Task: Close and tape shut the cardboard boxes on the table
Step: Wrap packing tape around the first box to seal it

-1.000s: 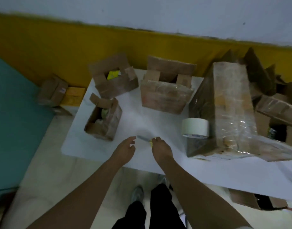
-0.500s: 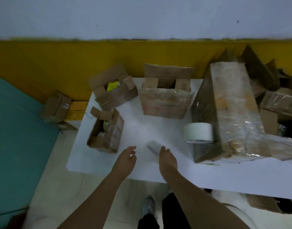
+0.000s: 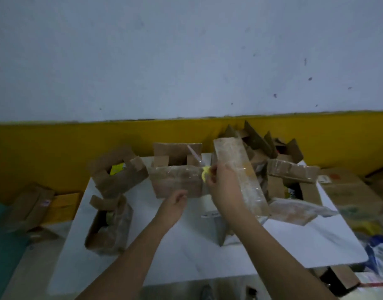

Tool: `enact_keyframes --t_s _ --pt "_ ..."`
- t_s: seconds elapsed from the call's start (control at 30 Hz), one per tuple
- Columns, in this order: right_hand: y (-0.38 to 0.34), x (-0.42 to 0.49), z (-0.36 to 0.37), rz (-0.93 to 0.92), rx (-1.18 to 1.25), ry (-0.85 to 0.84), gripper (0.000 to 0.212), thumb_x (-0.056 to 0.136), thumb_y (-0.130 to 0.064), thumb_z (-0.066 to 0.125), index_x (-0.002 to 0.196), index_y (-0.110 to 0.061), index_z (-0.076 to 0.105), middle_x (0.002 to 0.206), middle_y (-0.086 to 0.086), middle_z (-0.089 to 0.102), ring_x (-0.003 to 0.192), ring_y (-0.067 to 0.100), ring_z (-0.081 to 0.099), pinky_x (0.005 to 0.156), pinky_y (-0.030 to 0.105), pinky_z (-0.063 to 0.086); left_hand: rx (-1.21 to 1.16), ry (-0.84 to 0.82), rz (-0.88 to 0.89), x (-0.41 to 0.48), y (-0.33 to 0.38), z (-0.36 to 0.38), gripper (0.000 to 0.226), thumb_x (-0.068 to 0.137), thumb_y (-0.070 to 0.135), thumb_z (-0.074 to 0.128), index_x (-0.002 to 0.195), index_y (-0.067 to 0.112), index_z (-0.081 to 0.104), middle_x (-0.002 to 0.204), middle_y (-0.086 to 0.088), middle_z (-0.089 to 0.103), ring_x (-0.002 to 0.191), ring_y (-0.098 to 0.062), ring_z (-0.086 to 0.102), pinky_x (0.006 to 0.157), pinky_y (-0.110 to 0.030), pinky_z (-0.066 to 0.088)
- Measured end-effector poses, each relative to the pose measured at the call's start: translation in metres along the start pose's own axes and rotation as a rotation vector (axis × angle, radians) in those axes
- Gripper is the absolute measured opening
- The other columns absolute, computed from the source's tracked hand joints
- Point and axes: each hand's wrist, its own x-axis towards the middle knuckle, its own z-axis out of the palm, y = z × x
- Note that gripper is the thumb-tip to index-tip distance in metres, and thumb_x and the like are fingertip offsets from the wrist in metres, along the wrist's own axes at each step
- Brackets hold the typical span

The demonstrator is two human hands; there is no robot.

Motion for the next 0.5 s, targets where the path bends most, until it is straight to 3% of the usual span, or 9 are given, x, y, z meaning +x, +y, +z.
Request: enact_keyframes --t_s 0.07,0.17,0.3,0.4,0.5 --pt "0.024 0.006 -0.024 0.059 -0.139 0.036 0.011 0.097 -0.018 0.055 0.106 -0.012 0.056 0.100 0.003 0.055 0.088 0.020 0.059 0.074 0.032 0.049 -0.014 -0.128 0.045 0.004 0.031 0.022 0.021 0.103 0.032 0.046 0.122 0.033 0.054 0.117 0.012 0.057 0.108 -0.007 0.054 0.082 -0.021 0.045" --pt "0.062 0.002 -0.035 0.167 -0.345 -0.056 0.016 0.099 -0.014 0.051 0.114 -0.012 0.054 0.110 0.004 0.058 0.098 0.020 0.062 0.077 0.025 0.046 0.058 -0.280 0.085 0.006 0.053 0.048 0.030 0.100 0.036 0.051 0.130 0.032 0.051 0.123 0.010 0.057 0.109 -0.009 0.057 0.084 -0.026 0.051" --pt "0.078 -0.001 -0.037 0.256 -0.424 -0.114 0.017 0.099 -0.014 0.051 0.116 -0.013 0.055 0.114 0.004 0.062 0.102 0.018 0.063 0.085 0.027 0.050 0.209 -0.318 0.109 0.011 0.065 0.062 0.033 0.096 0.032 0.058 0.129 0.031 0.054 0.114 0.010 0.056 0.100 -0.009 0.056 0.073 -0.022 0.046" --pt "0.073 0.001 -0.039 0.216 -0.471 -0.130 0.015 0.099 -0.017 0.052 0.113 -0.015 0.057 0.111 0.002 0.063 0.100 0.018 0.064 0.084 0.028 0.051 0.237 -0.362 0.094 0.020 0.072 0.054 0.037 0.091 0.032 0.067 0.124 0.025 0.055 0.120 0.008 0.058 0.107 -0.011 0.056 0.086 -0.026 0.050" --pt "0.069 0.001 -0.029 0.162 -0.346 -0.041 0.016 0.101 -0.028 0.047 0.109 -0.019 0.057 0.104 0.001 0.065 0.092 0.017 0.064 0.081 0.029 0.052 0.248 -0.437 0.062 0.024 0.075 0.044 0.040 0.084 0.034 0.075 0.118 0.025 0.056 0.116 0.010 0.058 0.110 -0.009 0.055 0.096 -0.029 0.047"
